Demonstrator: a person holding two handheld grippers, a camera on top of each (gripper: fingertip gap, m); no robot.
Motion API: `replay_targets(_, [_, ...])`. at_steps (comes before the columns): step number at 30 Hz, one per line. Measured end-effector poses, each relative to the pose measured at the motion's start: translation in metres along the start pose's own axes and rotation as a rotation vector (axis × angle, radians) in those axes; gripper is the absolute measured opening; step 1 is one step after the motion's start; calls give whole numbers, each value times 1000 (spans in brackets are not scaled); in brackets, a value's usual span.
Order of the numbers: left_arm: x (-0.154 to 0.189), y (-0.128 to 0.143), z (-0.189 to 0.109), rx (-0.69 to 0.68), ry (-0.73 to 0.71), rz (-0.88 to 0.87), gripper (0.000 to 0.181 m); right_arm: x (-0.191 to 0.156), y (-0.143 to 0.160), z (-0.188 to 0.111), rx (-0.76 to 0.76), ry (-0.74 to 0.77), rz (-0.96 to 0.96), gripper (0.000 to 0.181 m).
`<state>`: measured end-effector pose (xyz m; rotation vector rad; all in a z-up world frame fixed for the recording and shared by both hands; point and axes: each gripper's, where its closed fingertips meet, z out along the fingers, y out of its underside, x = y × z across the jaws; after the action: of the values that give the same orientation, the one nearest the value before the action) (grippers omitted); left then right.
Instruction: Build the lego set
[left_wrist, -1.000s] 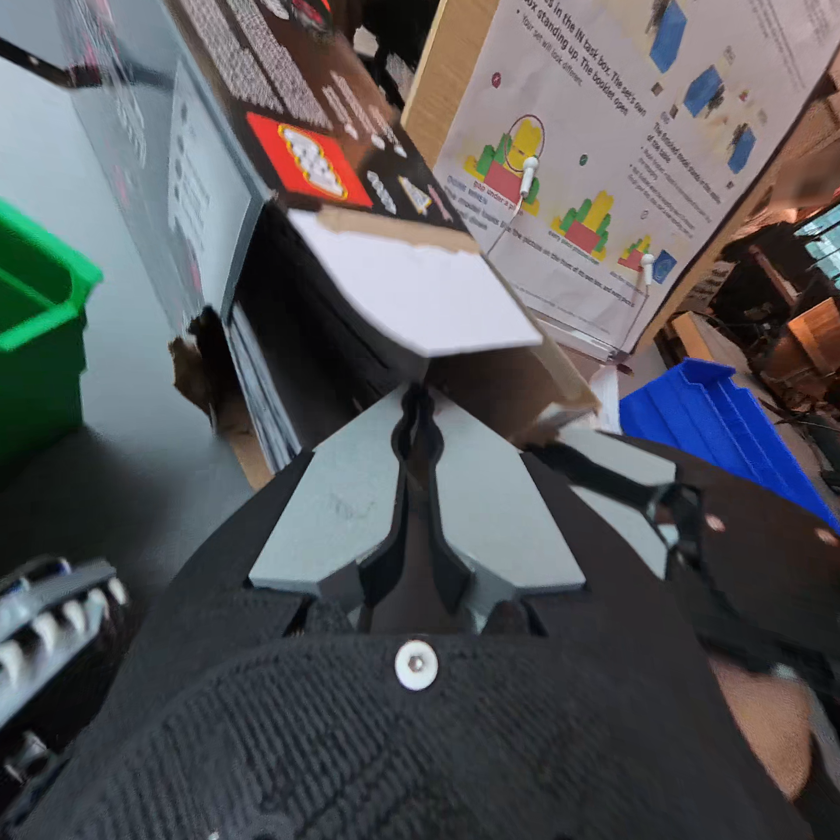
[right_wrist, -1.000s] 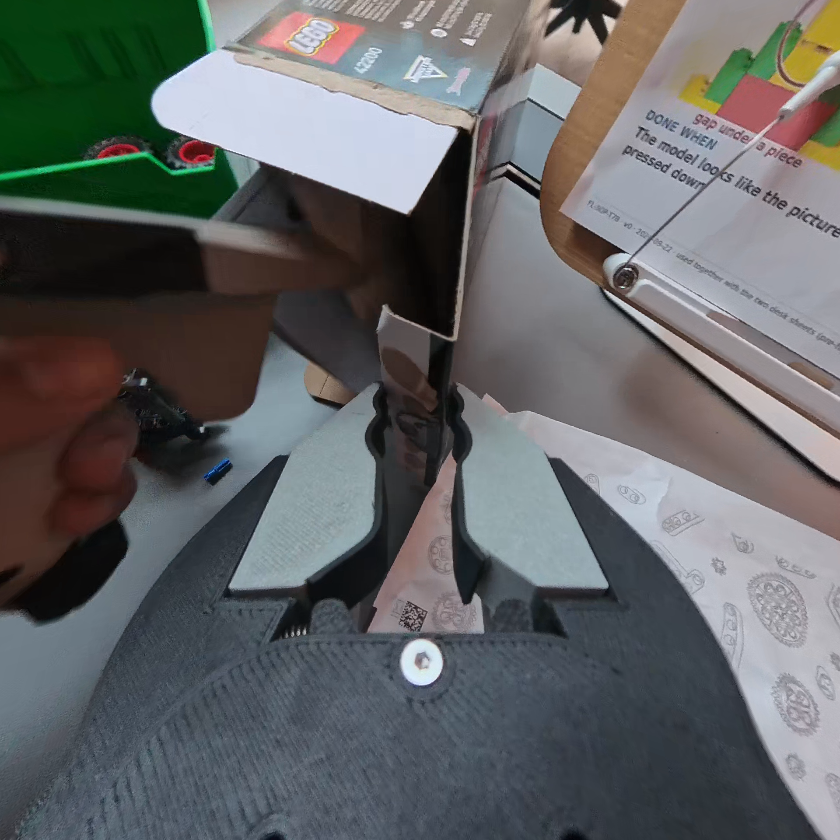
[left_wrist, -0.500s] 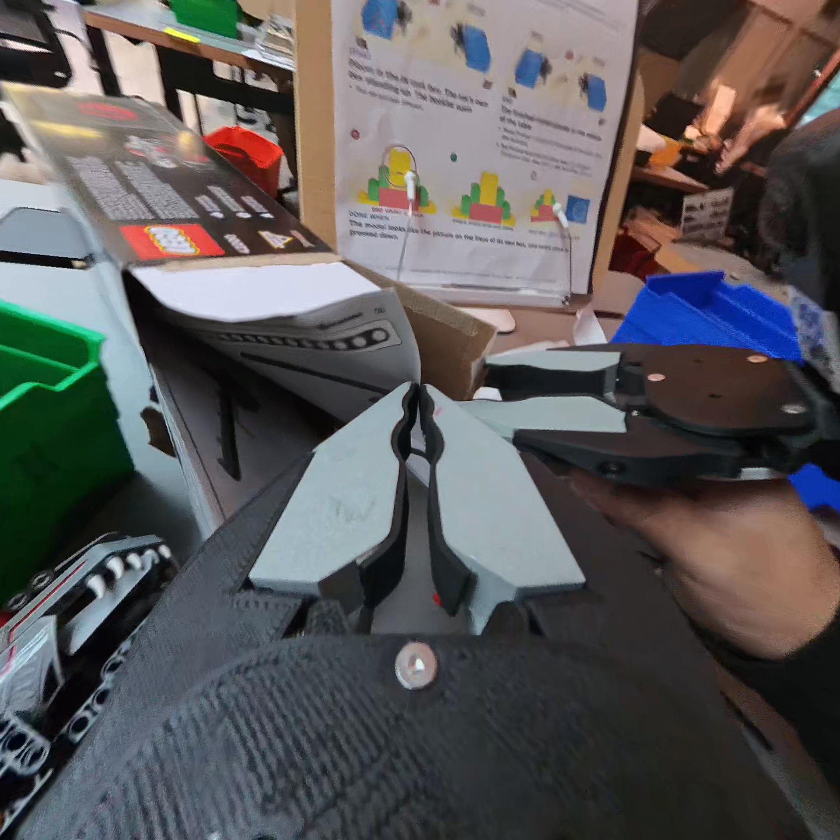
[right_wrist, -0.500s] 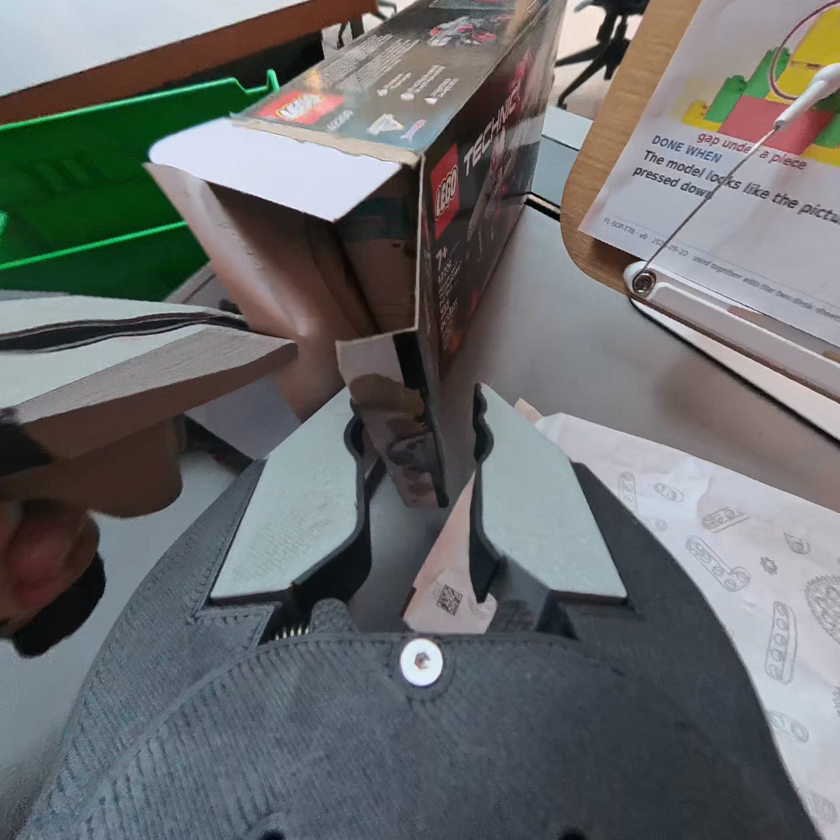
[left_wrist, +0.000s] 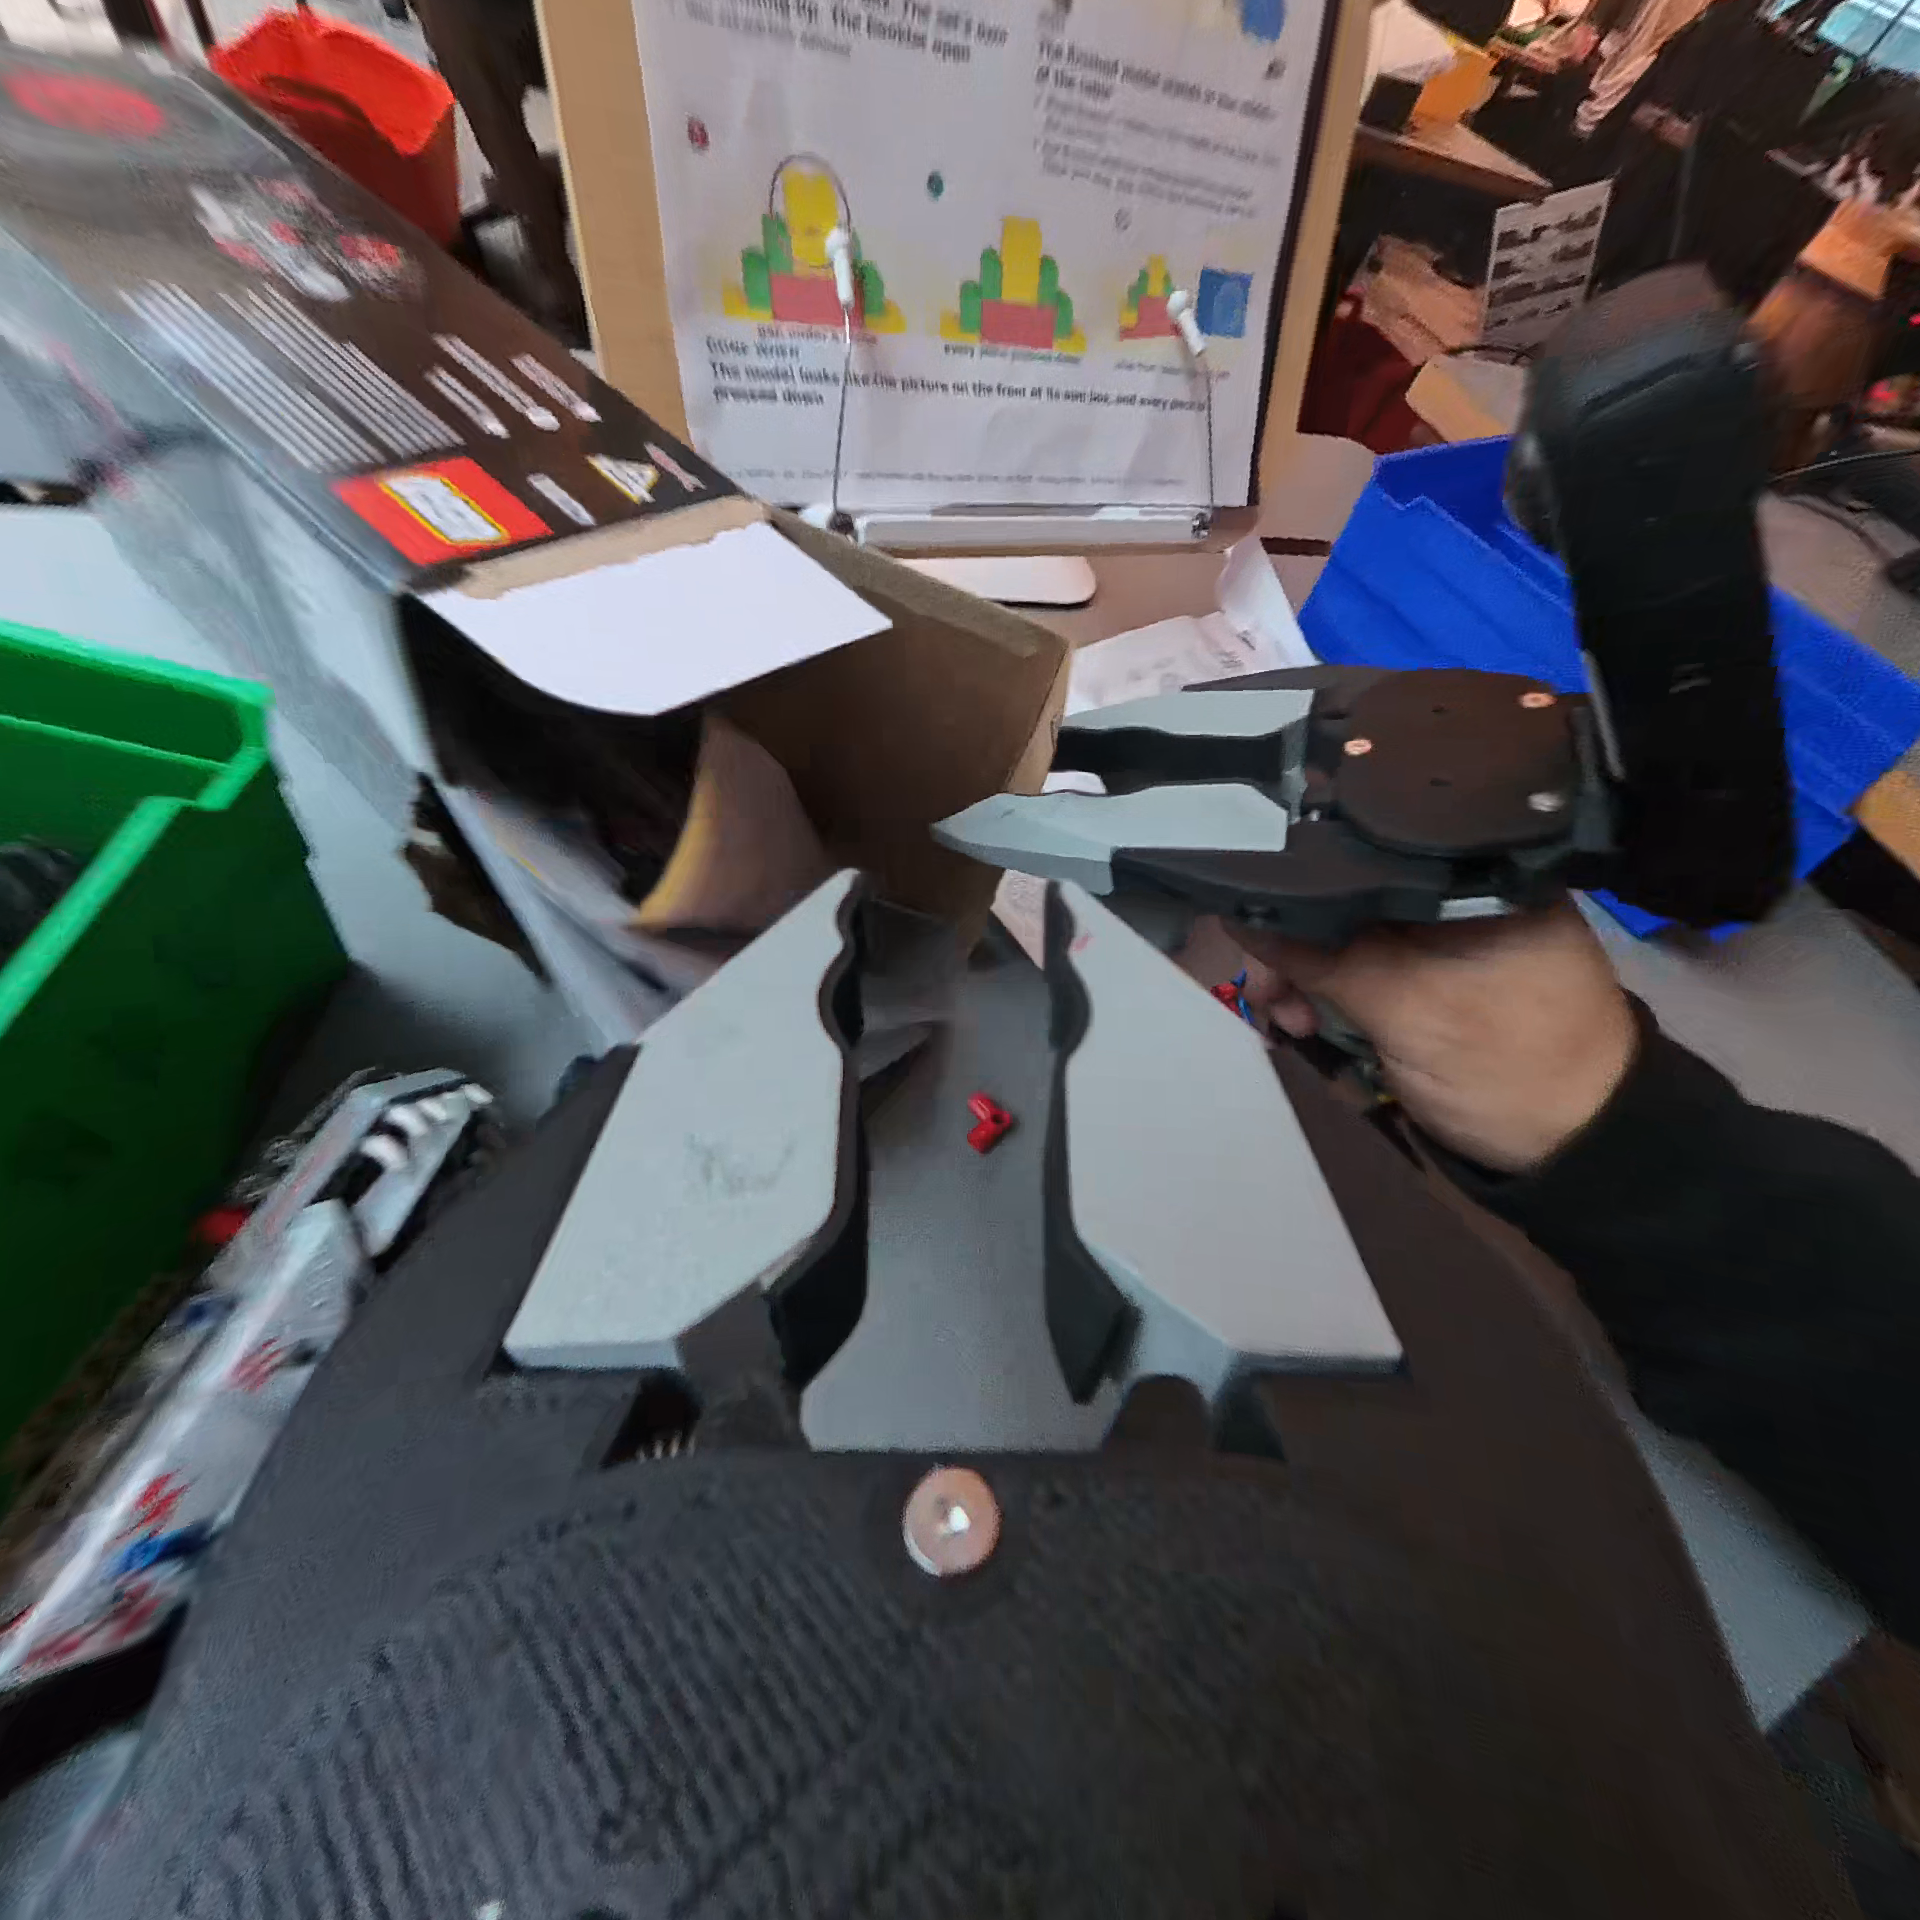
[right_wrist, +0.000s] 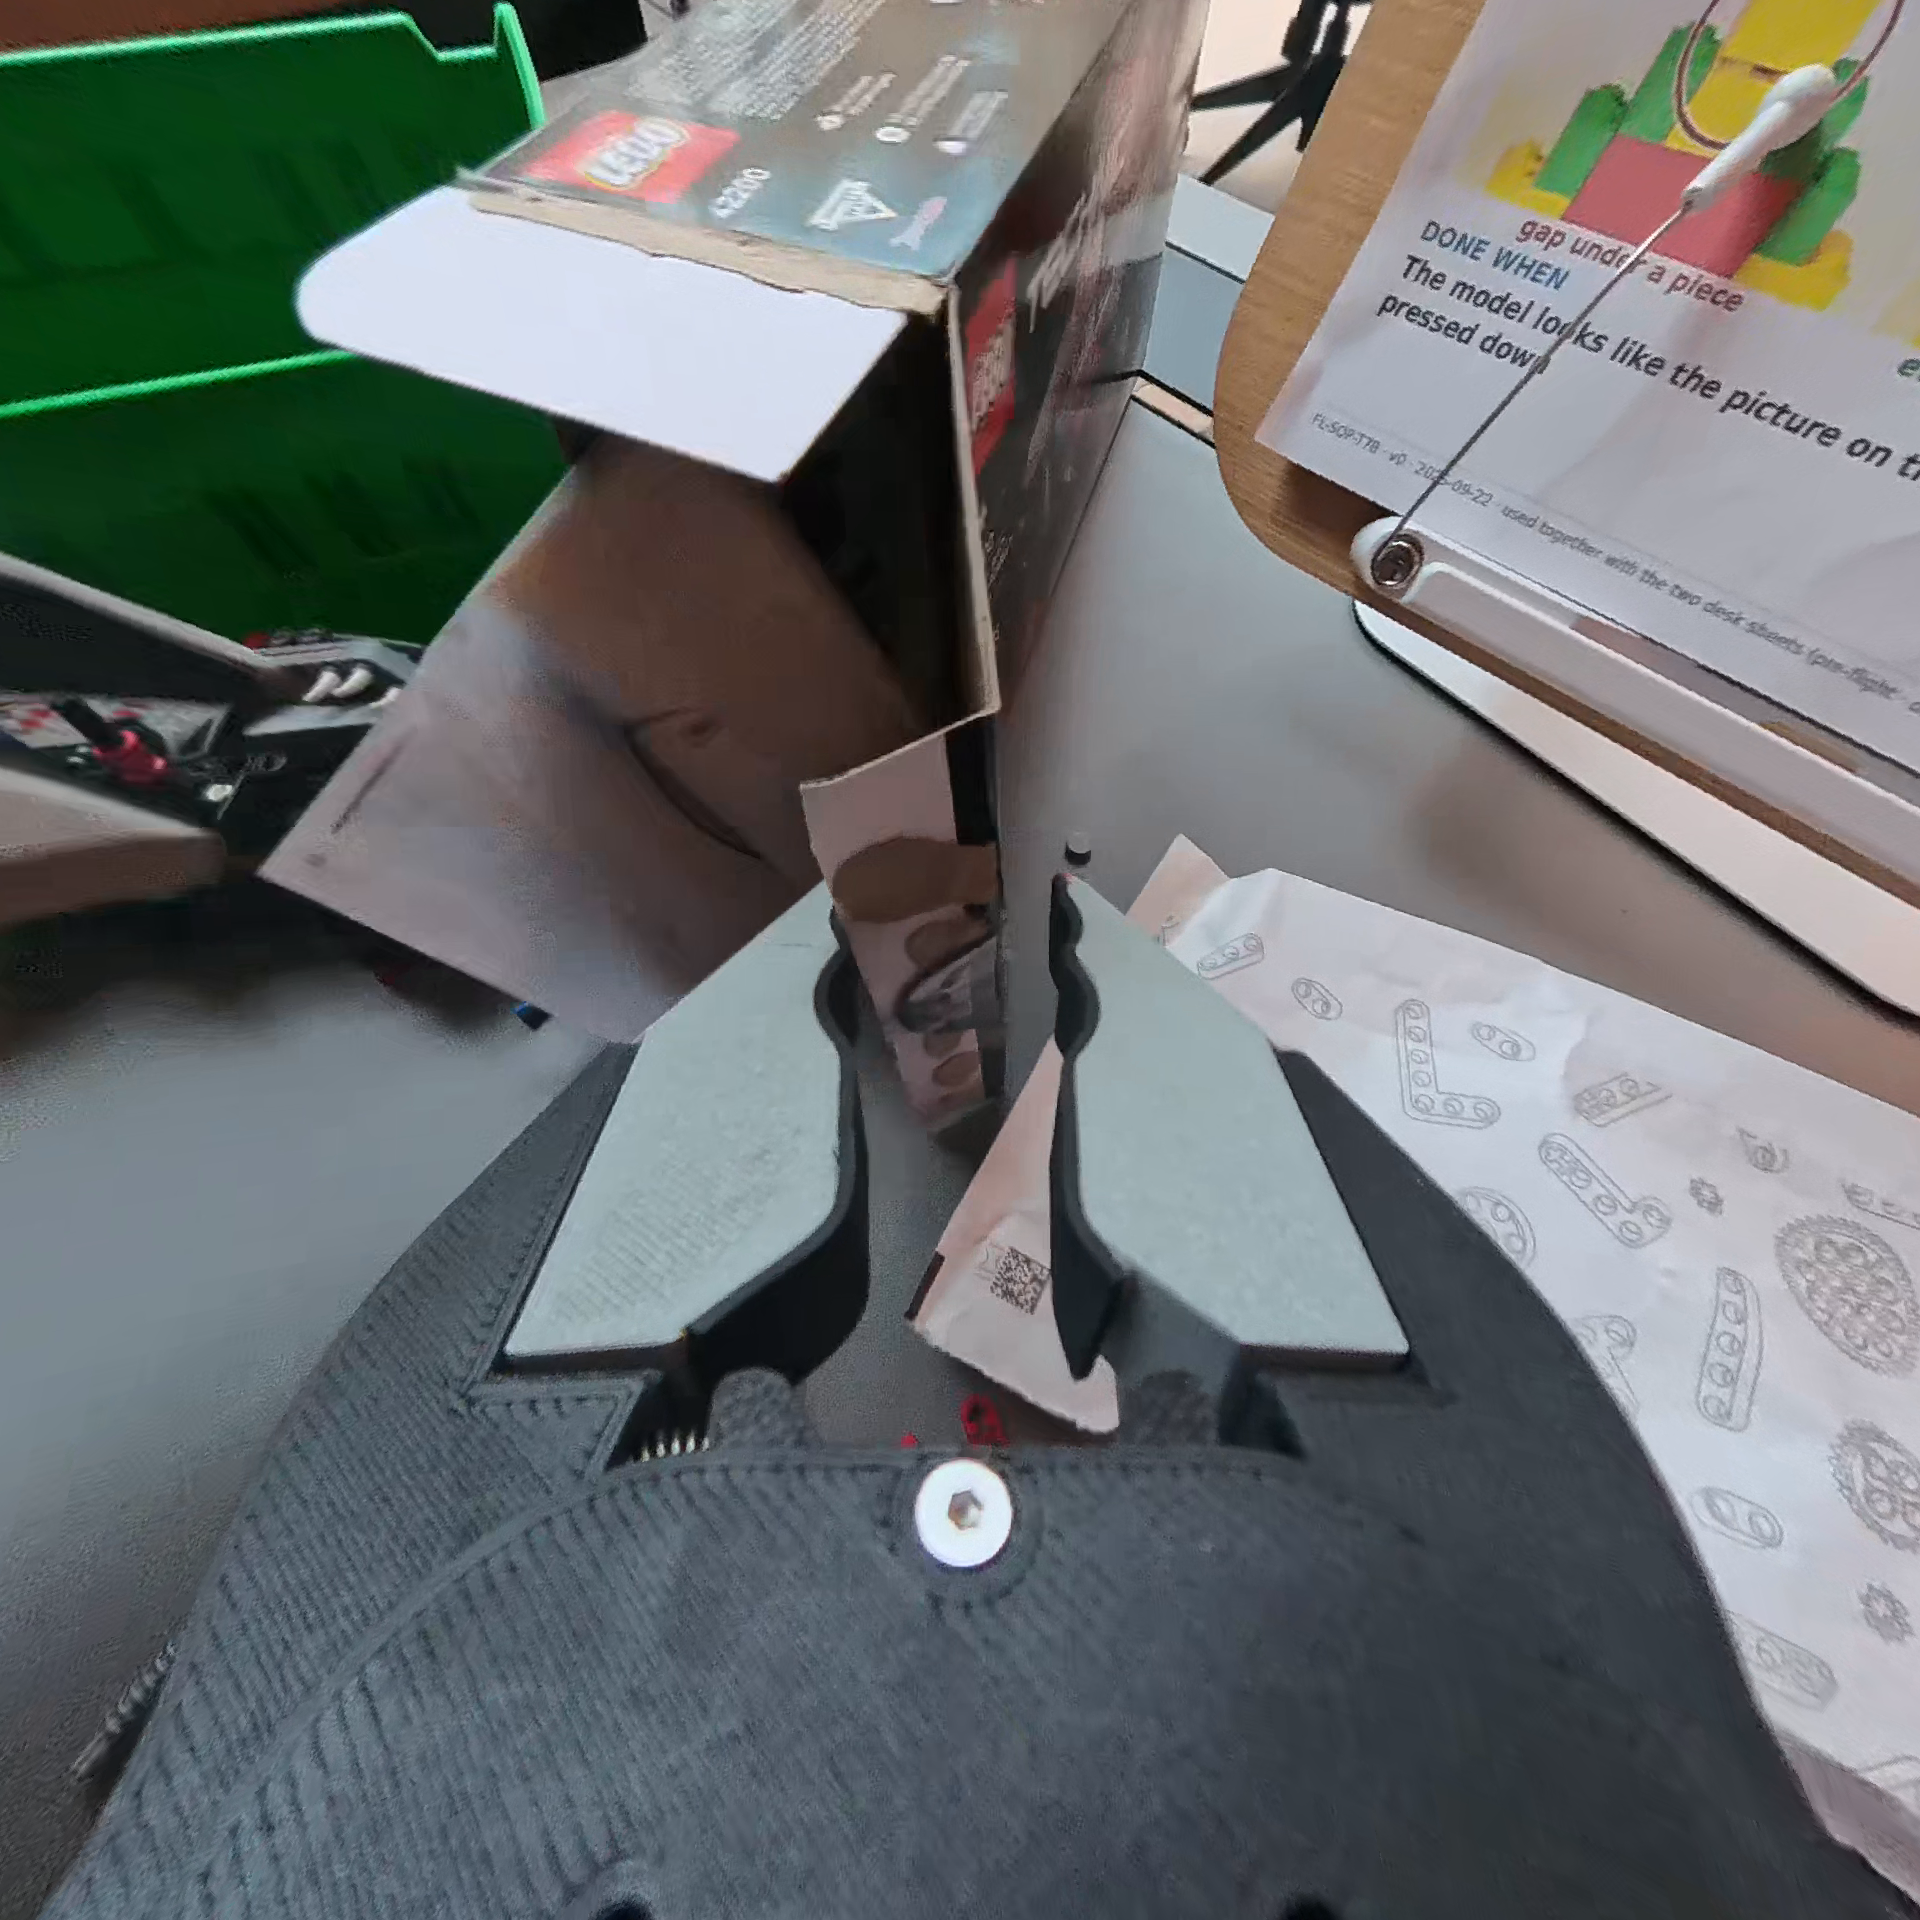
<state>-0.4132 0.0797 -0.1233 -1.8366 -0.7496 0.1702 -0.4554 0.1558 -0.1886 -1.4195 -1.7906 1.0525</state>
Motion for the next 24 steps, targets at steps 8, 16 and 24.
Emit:
replay_targets(8, [-59,-1,-3,-288,-67,-120,67,-8,-8,-9,70,-53,-6,36])
replay_targets(16, [-118,25,35,-446,-355,-131,55,-14,-4,3,57,-114,-69,35])
replay_targets(24, [-97,32,53,-440,-182,-340,39,-11,6,4,50,-148,-98,28])
